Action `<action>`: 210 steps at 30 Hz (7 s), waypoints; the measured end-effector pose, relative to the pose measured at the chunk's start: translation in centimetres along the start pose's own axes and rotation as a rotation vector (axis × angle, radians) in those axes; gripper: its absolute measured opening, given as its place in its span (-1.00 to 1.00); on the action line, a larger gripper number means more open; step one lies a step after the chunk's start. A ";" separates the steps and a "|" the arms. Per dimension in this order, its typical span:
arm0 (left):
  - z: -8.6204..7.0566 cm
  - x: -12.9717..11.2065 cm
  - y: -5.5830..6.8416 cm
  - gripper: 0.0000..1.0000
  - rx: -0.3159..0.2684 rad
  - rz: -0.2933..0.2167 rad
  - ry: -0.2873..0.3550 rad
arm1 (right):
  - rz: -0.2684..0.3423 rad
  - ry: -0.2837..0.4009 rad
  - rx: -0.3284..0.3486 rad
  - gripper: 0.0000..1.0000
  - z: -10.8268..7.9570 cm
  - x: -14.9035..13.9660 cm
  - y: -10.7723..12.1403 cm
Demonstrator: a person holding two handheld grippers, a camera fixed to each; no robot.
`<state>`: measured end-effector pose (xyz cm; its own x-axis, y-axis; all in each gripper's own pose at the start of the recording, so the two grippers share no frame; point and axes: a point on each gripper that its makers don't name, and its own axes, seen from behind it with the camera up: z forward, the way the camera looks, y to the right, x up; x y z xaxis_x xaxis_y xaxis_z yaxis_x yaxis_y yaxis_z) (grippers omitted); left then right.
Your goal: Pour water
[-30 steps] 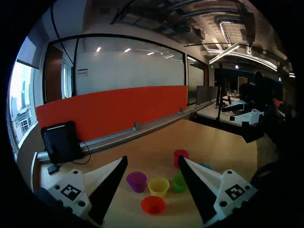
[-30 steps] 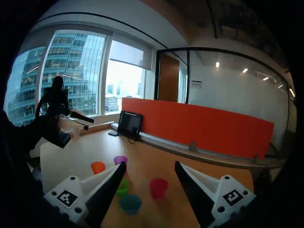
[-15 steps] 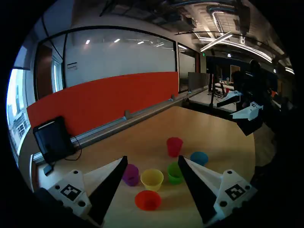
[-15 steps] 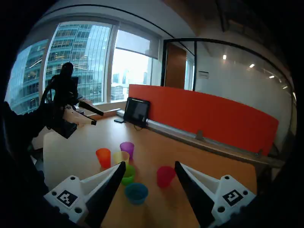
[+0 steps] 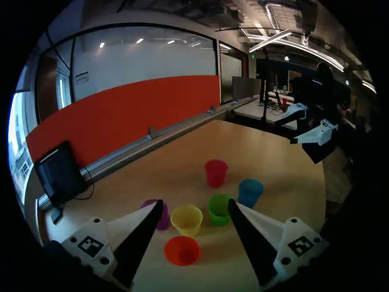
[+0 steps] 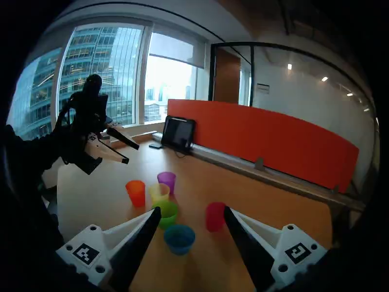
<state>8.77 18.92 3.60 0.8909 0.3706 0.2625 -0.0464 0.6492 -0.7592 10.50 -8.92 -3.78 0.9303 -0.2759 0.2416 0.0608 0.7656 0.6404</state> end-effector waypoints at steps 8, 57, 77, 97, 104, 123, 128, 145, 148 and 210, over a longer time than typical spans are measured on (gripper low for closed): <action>1.0 -0.9 1.2 0.98 -0.036 -0.002 -0.027 | 0.008 -0.025 0.006 1.00 0.2 -1.5 -0.4; 10.6 -7.7 6.3 0.98 -0.149 0.040 -0.251 | 0.014 -0.082 -0.009 0.99 0.6 -4.6 1.4; 13.4 -8.6 6.7 0.98 -0.146 0.070 -0.308 | 0.026 -0.091 -0.016 1.00 0.6 -5.4 2.4; 15.0 -9.3 7.1 0.98 -0.152 0.101 -0.334 | 0.031 -0.097 -0.024 1.00 0.6 -5.8 2.9; 14.9 -9.3 7.0 0.98 -0.148 0.105 -0.342 | 0.032 -0.098 -0.024 1.00 0.8 -5.8 2.9; 14.6 -8.0 6.3 0.80 -0.134 0.080 -0.311 | 0.031 -0.099 -0.025 1.00 0.8 -5.8 2.9; 13.6 -6.5 5.6 0.80 -0.119 0.088 -0.277 | 0.025 -0.092 -0.026 1.00 0.7 -5.3 2.8; 9.5 -0.7 4.2 0.80 -0.063 0.081 -0.097 | 0.002 -0.064 -0.036 1.00 0.5 -3.7 2.6; 9.0 0.3 3.9 0.81 -0.053 0.069 -0.065 | -0.002 -0.061 -0.036 1.00 0.5 -3.5 2.5; 0.1 7.4 1.1 0.81 0.031 -0.011 0.394 | -0.068 -0.061 -0.007 1.00 2.5 -2.4 1.8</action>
<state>15.26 22.43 4.78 0.9964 0.0836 0.0174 -0.0436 0.6736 -0.7378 7.45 -8.35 -1.37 0.9003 -0.3618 0.2420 0.1255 0.7480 0.6517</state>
